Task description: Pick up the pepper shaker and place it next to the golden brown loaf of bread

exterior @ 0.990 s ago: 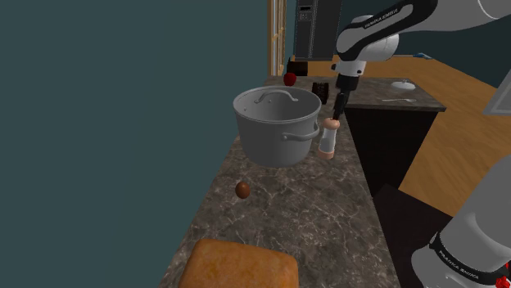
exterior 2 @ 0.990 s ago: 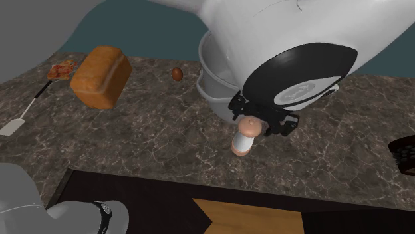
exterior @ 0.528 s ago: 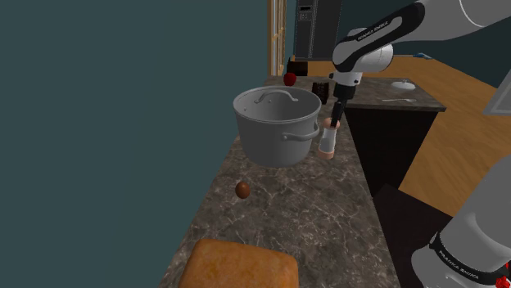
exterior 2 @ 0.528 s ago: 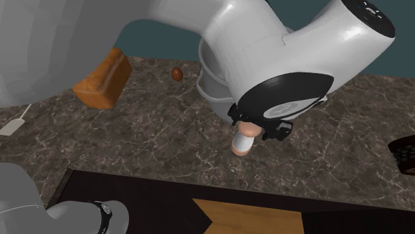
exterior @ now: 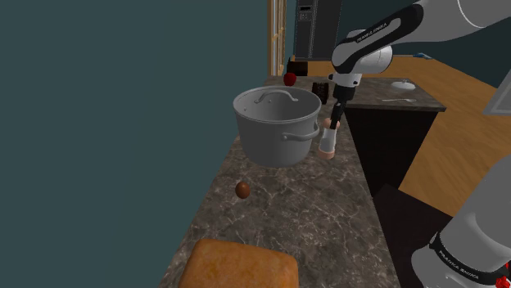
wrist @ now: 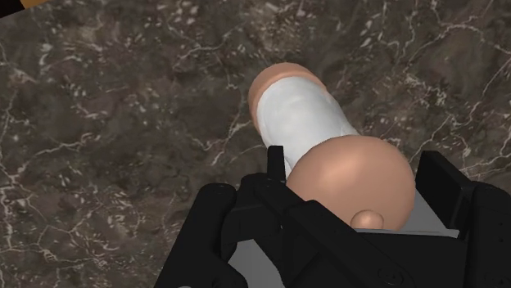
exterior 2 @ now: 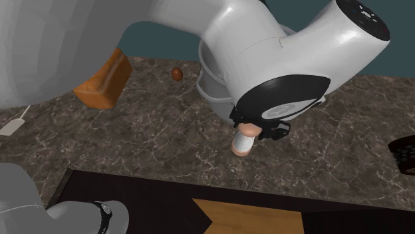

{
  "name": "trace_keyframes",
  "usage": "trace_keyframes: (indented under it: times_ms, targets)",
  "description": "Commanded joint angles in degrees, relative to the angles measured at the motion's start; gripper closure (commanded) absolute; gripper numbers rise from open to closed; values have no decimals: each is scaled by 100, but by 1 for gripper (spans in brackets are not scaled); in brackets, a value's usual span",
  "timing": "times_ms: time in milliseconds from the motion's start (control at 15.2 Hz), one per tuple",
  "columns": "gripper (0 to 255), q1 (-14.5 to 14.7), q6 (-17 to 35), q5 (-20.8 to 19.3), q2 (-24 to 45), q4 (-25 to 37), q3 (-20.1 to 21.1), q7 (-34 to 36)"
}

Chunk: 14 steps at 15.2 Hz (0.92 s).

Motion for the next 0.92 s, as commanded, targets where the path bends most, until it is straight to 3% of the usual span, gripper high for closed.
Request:
trace_keyframes:
  times_ms: [0,528,858]
  targets:
    - [255,0,0,0,0,0,0,0]
    - [255,0,1,0,0,-1,0,0]
    - [255,1,-361,-99,-176,207,3,110]
